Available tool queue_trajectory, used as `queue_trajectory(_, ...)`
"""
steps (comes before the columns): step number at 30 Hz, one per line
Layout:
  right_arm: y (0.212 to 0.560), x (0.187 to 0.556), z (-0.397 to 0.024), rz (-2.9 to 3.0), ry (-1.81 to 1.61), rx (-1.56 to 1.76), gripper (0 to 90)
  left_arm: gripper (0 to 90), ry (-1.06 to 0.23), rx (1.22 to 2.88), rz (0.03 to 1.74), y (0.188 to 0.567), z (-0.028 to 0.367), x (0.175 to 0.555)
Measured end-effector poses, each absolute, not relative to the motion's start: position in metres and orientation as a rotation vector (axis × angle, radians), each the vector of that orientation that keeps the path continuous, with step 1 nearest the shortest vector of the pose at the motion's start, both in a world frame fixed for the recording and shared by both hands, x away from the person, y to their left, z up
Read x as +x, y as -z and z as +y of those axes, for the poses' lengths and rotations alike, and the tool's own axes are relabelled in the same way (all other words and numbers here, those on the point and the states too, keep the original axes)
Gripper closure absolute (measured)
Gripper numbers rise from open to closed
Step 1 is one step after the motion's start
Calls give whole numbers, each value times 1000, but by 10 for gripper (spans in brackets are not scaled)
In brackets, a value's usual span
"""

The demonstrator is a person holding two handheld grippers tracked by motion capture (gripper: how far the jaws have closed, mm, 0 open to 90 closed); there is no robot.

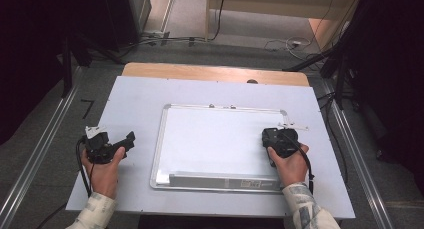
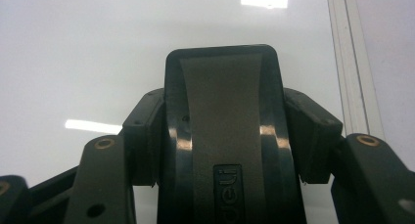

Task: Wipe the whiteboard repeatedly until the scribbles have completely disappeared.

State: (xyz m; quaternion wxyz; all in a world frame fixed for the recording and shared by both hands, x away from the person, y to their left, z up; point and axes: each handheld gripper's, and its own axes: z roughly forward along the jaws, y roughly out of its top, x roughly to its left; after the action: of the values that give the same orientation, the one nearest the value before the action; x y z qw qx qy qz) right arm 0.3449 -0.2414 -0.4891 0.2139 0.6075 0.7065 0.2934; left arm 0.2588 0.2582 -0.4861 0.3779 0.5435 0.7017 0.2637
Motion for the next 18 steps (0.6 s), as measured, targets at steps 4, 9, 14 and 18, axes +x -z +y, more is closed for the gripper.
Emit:
queue_trajectory(4,489,361,-241,1945,-810,1697,383,92,-675,1388,1793,486,258,259)
queue_trajectory(9,488,383,-241,1929,-798,1708,383,92,-675,1388,1797,486,259,259)
queue_trajectory(14,489,381,-238,1938,-801,1688,383,92,-673,1386,1797,486,260,259)
queue_trajectory(18,489,366,-234,1974,-817,1661,383,92,-672,1386,1797,486,259,259)
